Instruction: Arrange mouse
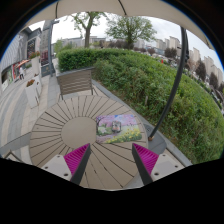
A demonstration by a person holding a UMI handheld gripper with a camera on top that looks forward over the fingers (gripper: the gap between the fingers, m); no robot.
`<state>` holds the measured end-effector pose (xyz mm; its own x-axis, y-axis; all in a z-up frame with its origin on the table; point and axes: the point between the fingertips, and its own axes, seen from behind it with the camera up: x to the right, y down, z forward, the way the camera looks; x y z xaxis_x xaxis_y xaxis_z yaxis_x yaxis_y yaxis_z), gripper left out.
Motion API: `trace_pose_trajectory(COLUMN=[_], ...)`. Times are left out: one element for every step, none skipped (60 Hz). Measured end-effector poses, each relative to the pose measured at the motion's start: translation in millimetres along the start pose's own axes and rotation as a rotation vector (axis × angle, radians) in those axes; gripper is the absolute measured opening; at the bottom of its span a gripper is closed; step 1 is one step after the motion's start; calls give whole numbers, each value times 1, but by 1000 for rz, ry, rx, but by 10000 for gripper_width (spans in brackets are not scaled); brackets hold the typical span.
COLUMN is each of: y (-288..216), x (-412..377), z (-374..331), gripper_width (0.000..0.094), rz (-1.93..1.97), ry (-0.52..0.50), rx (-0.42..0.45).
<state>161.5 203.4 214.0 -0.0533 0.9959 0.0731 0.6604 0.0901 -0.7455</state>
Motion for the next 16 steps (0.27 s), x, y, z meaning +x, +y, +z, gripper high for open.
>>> trace_pose_trajectory(y=[0, 0, 0, 0, -1, -2, -3, -4, -4, -3, -3, -4, -4, -4, -3, -3], x=[1, 1, 3, 4, 4, 5, 5, 6, 6, 5, 5, 4, 4, 3, 2, 1], z=[0, 1, 1, 1, 2, 2, 2, 3, 2, 1, 2, 1, 2, 2, 2, 2], gripper_width=[853, 852, 851, 853, 852, 852, 853, 852, 851, 851, 852, 851, 851, 852, 852, 852], rz=[1, 2, 3, 5, 6, 8, 10, 12, 14, 17, 22, 28, 35, 41, 46, 52], ry=[2, 6, 11, 17, 22, 26, 29, 30, 29, 28, 26, 25, 25, 23, 21, 18], rx=[-2, -5, -6, -6, -3, 1, 4, 6, 6, 6, 6, 7, 9, 10, 10, 7])
